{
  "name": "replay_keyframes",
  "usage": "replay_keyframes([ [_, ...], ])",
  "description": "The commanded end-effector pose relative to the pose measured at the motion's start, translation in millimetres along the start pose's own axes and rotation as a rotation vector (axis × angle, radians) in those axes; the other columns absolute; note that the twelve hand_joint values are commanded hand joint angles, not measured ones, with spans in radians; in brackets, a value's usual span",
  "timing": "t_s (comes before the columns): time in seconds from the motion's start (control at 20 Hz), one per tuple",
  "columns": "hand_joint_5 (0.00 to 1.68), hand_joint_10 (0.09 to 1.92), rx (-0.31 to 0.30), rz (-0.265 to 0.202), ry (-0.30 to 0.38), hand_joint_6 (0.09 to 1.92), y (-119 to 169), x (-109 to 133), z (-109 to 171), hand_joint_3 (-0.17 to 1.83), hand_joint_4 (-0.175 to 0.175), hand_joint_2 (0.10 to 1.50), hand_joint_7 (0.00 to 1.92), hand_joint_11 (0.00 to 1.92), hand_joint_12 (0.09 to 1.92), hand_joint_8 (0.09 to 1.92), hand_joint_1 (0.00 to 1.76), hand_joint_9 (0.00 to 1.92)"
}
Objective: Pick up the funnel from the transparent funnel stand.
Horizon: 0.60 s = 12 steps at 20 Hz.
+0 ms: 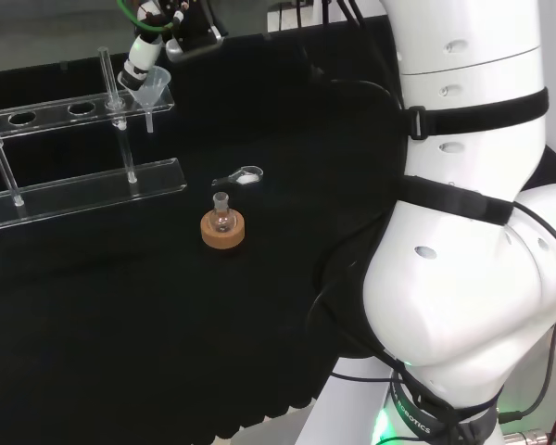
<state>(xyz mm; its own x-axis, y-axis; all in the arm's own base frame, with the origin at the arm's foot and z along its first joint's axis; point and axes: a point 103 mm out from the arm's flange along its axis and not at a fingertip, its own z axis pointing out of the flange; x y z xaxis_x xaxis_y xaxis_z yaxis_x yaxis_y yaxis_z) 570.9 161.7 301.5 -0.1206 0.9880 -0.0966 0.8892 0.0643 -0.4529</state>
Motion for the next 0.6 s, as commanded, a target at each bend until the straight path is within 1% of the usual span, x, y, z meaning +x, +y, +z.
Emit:
replay_keyframes([
  [0.05, 0.03, 0.85, 0.016, -0.002, -0.002, 0.09, 7.1, -0.3, 5.0, 0.16, 0.021, 0.77, 0.00, 0.21, 1.49, 0.33, 0.59, 0.10],
  [0.15, 0.03, 0.85, 0.032, 0.000, -0.013, 0.09, 14.4, 5.7, 7.1, 0.16, 0.021, 0.76, 0.00, 0.22, 1.49, 0.33, 0.59, 0.10],
  [0.3, 0.03, 0.87, 0.030, -0.004, -0.016, 0.09, 23.0, 13.3, 11.8, 0.16, 0.020, 0.76, 0.00, 0.23, 1.48, 0.34, 0.60, 0.10],
  [0.35, 0.03, 0.87, 0.026, -0.009, -0.004, 0.09, 22.4, 8.3, 11.3, 0.16, 0.019, 0.76, 0.00, 0.23, 1.48, 0.35, 0.60, 0.10],
  [0.4, 0.03, 0.87, 0.028, -0.008, -0.007, 0.09, 22.5, 7.4, 11.7, 0.16, 0.019, 0.76, 0.00, 0.23, 1.48, 0.35, 0.60, 0.10],
  [0.6, 0.03, 0.88, 0.044, 0.002, -0.025, 0.09, 27.4, 14.3, 14.6, 0.16, 0.018, 0.76, 0.00, 0.24, 1.48, 0.37, 0.61, 0.11],
])
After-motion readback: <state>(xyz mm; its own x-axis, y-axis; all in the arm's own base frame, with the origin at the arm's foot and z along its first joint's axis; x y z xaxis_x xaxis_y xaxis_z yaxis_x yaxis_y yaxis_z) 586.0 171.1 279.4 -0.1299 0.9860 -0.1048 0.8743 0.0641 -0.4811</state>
